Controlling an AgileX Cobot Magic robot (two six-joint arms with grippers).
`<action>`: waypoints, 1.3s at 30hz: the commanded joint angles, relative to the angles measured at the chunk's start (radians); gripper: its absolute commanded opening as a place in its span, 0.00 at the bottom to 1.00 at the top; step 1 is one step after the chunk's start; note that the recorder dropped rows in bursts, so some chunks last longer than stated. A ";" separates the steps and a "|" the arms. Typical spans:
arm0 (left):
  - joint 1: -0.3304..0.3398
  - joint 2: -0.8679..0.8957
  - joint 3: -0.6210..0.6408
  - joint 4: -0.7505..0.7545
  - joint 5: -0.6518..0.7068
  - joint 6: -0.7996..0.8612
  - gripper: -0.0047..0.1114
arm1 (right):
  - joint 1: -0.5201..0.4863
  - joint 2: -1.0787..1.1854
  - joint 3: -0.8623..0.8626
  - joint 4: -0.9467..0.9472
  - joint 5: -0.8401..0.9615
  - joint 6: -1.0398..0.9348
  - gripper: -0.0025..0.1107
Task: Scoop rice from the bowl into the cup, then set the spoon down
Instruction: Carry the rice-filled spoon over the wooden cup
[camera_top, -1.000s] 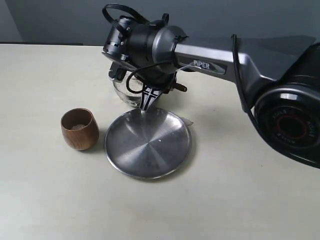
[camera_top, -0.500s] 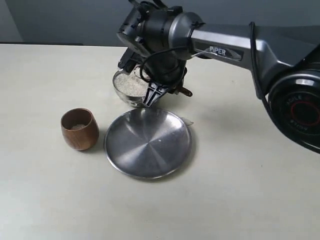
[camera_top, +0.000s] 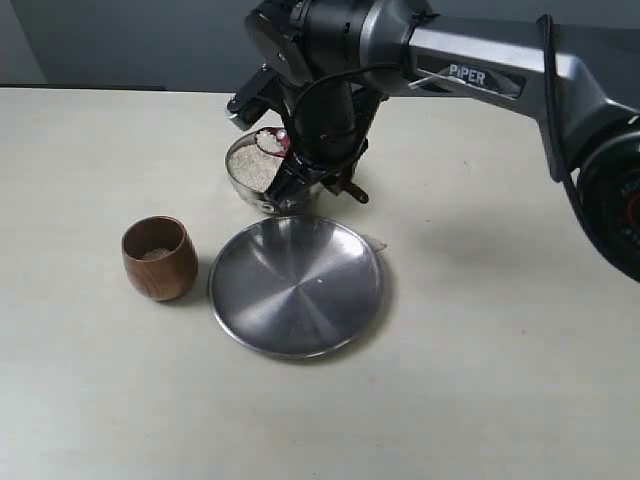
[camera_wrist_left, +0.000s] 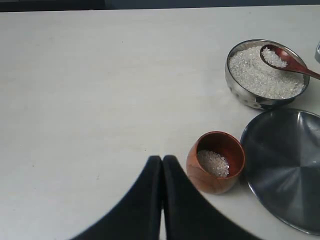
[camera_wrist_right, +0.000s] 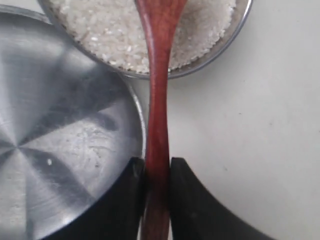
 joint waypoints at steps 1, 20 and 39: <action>0.002 0.002 0.001 0.001 -0.006 -0.001 0.04 | 0.015 -0.022 -0.005 0.036 0.003 0.001 0.02; 0.002 0.002 0.001 0.001 -0.006 -0.001 0.04 | 0.203 -0.022 -0.005 -0.011 0.003 0.001 0.02; 0.002 0.002 0.001 0.001 -0.004 -0.001 0.04 | 0.277 -0.020 0.000 -0.096 0.003 0.060 0.02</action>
